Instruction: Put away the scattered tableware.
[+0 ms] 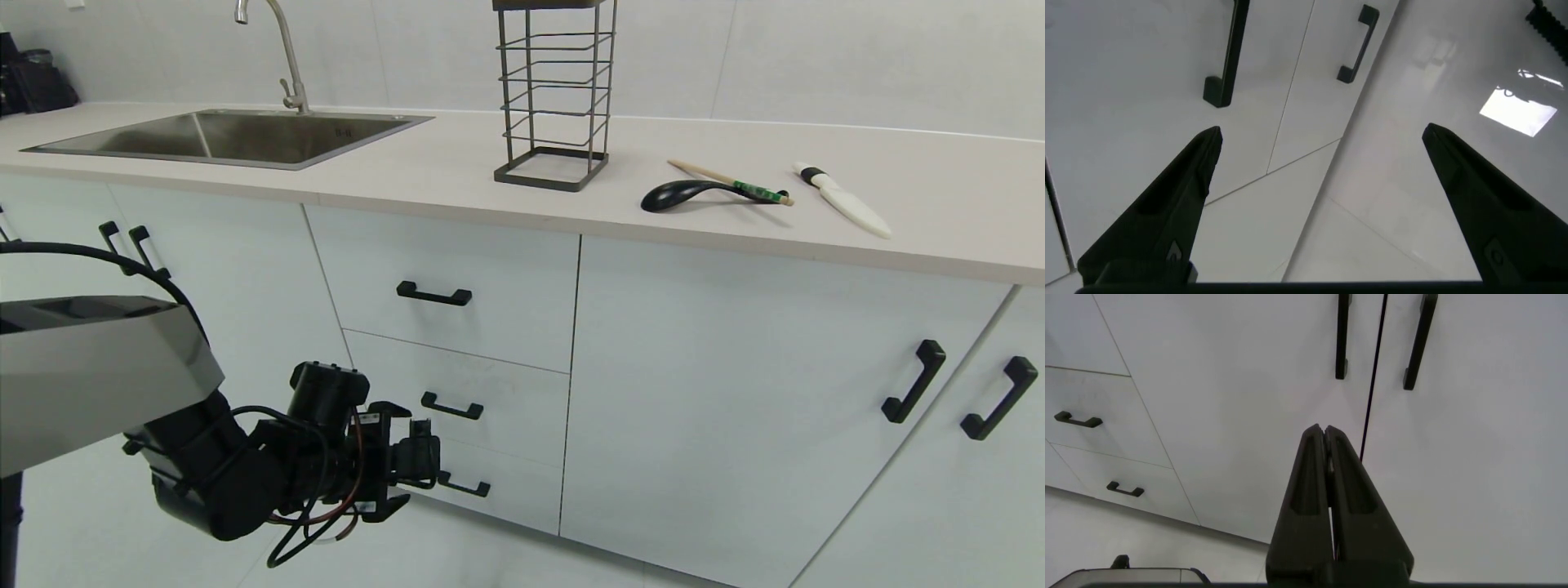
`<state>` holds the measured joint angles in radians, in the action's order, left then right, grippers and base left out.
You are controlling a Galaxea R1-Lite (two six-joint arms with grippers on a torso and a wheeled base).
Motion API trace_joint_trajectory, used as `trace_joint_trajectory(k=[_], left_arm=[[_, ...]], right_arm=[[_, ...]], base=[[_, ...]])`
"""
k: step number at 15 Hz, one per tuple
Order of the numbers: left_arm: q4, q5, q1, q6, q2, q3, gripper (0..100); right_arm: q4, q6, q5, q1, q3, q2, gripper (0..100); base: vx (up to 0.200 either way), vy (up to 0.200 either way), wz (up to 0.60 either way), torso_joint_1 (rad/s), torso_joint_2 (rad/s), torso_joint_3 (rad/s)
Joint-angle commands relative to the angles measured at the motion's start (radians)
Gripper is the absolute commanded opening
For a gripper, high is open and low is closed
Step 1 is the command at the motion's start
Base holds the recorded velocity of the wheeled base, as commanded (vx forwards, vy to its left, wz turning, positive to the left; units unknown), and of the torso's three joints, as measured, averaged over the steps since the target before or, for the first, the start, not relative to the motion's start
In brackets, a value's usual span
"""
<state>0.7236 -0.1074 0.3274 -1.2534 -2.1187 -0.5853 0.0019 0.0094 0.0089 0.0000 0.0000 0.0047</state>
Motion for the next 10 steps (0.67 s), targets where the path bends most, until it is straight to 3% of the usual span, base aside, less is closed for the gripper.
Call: trace_joint_trajectory(k=[1,3,10], left_arm=[[0.007,0.022,-0.008,0.0,-0.023,-0.037,100],[0.007,0.072,-0.011,0.002,-0.029,-0.054,100],[0.007,0.086,-0.01,0.005,-0.063,-0.079,100]], right_arm=[[0.0,0.0,0.0,0.0,0.0,0.001,0],[0.0,0.0,0.0,0.0,0.0,0.001,0],[0.0,0.0,0.0,0.0,0.0,0.001,0]], base=[[0.0,0.0,0.0,0.0,0.0,0.0],[0.0,0.0,0.0,0.0,0.0,0.0],[0.0,0.0,0.0,0.0,0.0,0.0]])
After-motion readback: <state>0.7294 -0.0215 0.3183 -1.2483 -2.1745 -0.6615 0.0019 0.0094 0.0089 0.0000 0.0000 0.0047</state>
